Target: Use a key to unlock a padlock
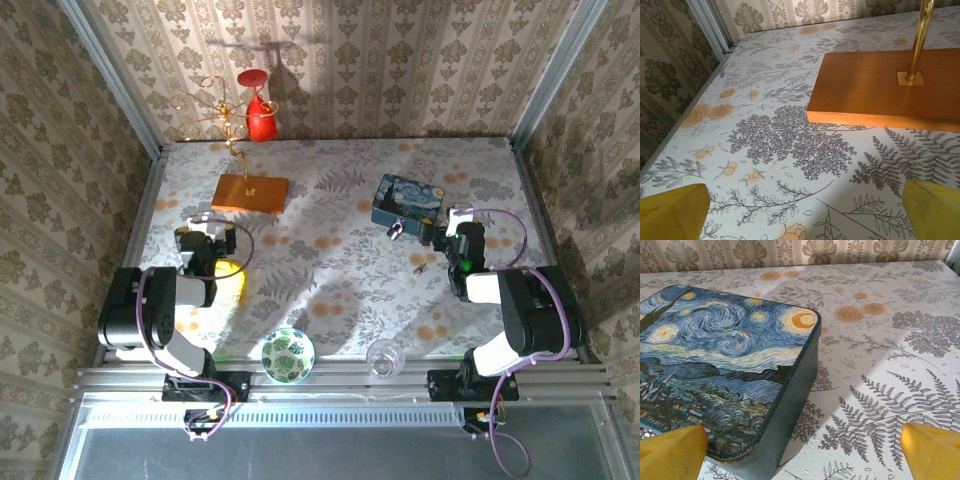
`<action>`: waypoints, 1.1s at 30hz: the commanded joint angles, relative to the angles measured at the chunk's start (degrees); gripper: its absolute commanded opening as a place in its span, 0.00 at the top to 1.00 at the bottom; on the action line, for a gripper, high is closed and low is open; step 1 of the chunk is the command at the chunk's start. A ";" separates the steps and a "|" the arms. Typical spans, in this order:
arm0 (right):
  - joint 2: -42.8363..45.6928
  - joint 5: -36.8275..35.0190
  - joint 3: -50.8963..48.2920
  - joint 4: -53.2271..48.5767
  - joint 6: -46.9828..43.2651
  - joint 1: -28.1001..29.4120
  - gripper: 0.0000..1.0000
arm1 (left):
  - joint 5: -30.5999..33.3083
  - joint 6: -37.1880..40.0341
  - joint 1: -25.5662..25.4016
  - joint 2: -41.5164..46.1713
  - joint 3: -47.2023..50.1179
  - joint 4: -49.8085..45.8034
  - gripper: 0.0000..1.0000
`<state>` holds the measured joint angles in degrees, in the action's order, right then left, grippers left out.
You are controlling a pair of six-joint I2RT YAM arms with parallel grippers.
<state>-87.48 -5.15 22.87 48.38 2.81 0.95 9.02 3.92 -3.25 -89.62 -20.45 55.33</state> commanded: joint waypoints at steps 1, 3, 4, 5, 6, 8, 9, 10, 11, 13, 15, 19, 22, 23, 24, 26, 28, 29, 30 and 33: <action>1.83 -1.75 1.71 -3.21 0.33 0.02 0.00 | -1.99 0.08 0.65 0.37 -1.32 -0.68 0.00; 3.46 -2.86 2.15 -5.42 0.65 0.02 0.00 | -1.92 0.12 0.69 0.57 -0.54 0.72 0.00; 4.39 -3.75 2.34 -6.64 1.02 0.02 0.00 | -1.77 0.11 0.64 0.97 0.14 1.82 0.00; 5.22 -4.77 2.50 -7.94 1.46 0.02 0.00 | -1.44 -0.14 0.61 1.82 0.85 2.36 0.00; 6.11 -5.56 2.61 -9.07 1.81 -0.03 0.00 | -1.24 -0.14 0.52 2.75 1.22 2.28 0.00; 8.25 -6.53 3.07 -12.36 2.90 0.02 0.00 | -0.72 0.10 0.20 5.22 2.02 1.61 0.00; 10.12 -6.77 3.44 -14.63 3.58 0.04 0.00 | -0.14 0.40 -0.11 6.40 2.31 1.23 0.00; 11.35 -7.02 3.74 -17.52 4.43 0.02 0.00 | 0.63 0.67 -0.54 7.86 2.66 0.63 0.00; 12.68 -7.73 4.05 -20.15 5.45 0.02 0.00 | 1.45 1.05 -1.04 9.36 2.98 0.04 0.00; 15.35 -9.93 4.66 -25.06 8.10 0.02 0.00 | 3.21 1.69 -1.98 11.95 3.47 -0.95 0.00; 18.41 -13.84 5.48 -31.42 12.16 0.02 0.00 | 4.86 2.73 -3.31 14.47 3.82 -1.92 0.00; 25.71 -21.90 6.91 -44.69 18.13 0.96 0.00 | 8.21 3.81 -6.66 20.26 3.59 -5.60 0.00; 31.24 -23.88 8.61 -54.66 22.58 1.32 0.00 | 10.29 2.66 -9.41 25.46 2.12 -12.25 0.00; 32.65 -24.09 9.32 -58.20 24.14 1.61 0.00 | 10.72 1.50 -9.95 27.05 1.45 -15.18 0.00; 34.11 -24.61 10.22 -62.05 26.06 2.08 0.00 | 10.51 -0.22 -10.27 28.89 0.39 -18.88 0.00; 36.42 -25.36 11.33 -68.04 29.41 3.57 0.00 | 9.12 -4.34 -10.45 32.16 -1.11 -24.95 0.00; 37.69 -25.12 12.04 -72.98 32.44 5.34 0.05 | 7.22 -8.10 -10.46 34.88 -1.53 -27.91 0.00; 37.75 -24.67 12.48 -75.37 34.33 6.36 0.09 | 6.29 -10.48 -10.46 36.00 -1.57 -28.90 0.00; 37.57 -24.21 12.78 -77.12 35.73 7.37 0.13 | 5.32 -12.34 -10.47 36.83 -1.44 -29.56 0.00; 35.15 -21.13 13.29 -80.46 40.32 10.83 0.23 | -0.09 -16.05 -10.55 38.04 -1.39 -30.64 0.00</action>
<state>-50.85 -27.22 34.96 -22.04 35.33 9.65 14.13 -5.21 -13.47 -52.58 -20.47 29.89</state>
